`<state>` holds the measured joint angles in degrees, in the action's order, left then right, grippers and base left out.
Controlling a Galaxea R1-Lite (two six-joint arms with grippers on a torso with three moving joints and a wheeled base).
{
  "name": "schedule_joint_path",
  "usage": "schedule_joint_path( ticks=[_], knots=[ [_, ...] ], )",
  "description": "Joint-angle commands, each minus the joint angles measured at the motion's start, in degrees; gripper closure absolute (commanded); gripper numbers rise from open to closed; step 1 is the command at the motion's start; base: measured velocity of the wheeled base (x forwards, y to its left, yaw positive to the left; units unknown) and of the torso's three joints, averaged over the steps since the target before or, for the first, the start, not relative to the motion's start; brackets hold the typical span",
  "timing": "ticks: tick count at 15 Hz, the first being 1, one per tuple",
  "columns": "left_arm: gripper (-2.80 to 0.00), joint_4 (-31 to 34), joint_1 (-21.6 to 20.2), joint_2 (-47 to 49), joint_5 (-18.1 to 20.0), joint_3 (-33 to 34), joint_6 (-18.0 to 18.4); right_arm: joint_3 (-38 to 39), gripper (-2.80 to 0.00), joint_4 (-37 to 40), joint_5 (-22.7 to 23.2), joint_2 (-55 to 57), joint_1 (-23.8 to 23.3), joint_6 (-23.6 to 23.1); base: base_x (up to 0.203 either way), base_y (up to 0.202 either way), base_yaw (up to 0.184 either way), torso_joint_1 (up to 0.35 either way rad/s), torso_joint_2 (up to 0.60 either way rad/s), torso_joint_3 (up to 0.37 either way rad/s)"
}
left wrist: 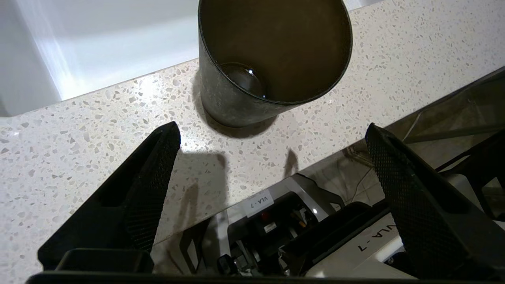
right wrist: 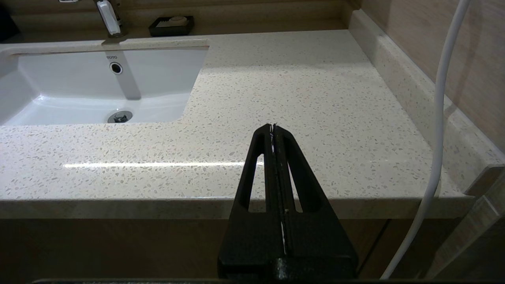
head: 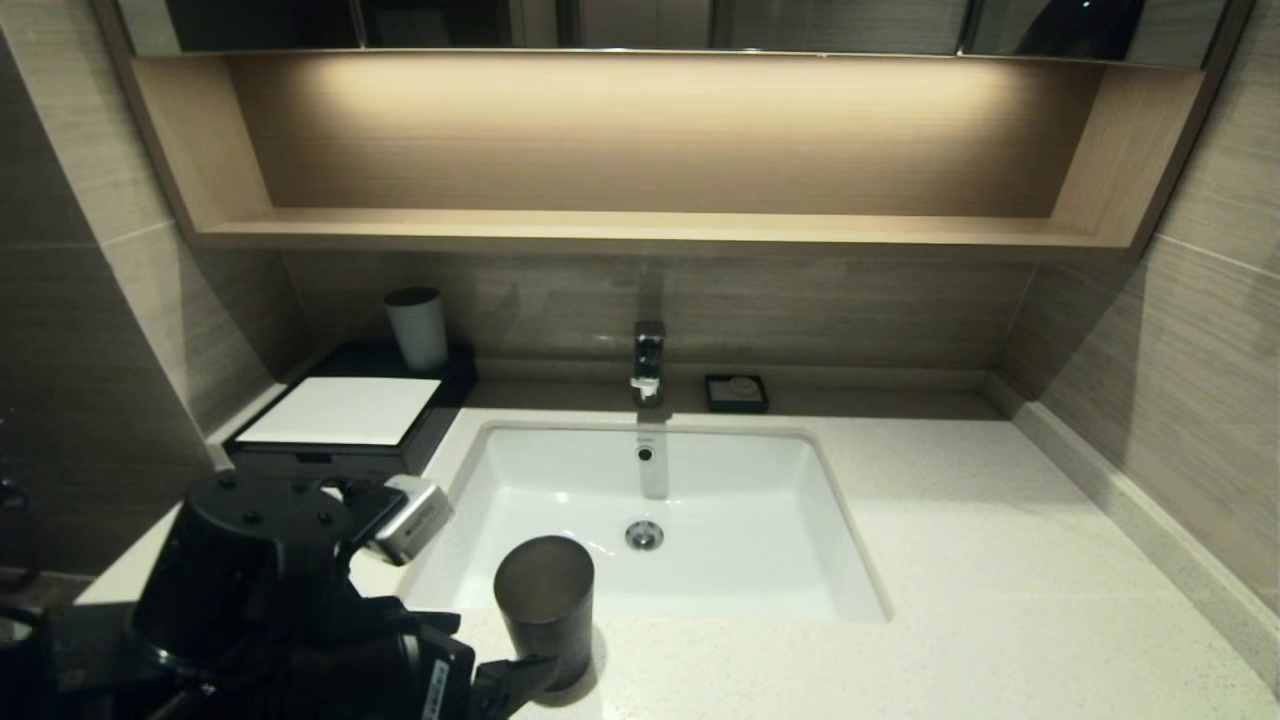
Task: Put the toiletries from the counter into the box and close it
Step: Pick up the cup
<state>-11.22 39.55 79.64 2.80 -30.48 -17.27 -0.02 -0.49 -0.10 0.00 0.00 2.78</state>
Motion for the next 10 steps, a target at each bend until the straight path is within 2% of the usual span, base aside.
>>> schedule_joint_path(
  ticks=[1, 4, 7, 10],
  knots=[
    [-2.80, 9.4, -0.1, -2.3, 0.0, -6.2, -0.5, 0.0, 0.00, 0.0, 0.0, 0.1, 0.0, 0.0, 0.000, 0.000, 0.000, 0.000, 0.00, 0.000],
    [-2.80, 19.5, -0.5, -1.2, -1.9, -13.5, -2.8, 0.0, 0.00, 0.0, 0.0, 0.1, 0.0, 0.0, 0.000, 0.000, 0.000, 0.000, 0.00, 0.000],
    [-2.80, 23.8, -1.0, 3.3, -4.7, -18.1, -6.4, 0.0, 0.00, 0.0, 0.0, 0.1, 0.0, 0.0, 0.000, 0.000, 0.000, 0.000, 0.00, 0.000],
    [-2.80, 26.7, -1.6, 6.6, -5.9, -21.9, -9.4, 0.0, 0.00, 0.0, 0.0, 0.1, 0.0, 0.0, 0.000, 0.000, 0.000, 0.000, 0.00, 0.000]
  ],
)
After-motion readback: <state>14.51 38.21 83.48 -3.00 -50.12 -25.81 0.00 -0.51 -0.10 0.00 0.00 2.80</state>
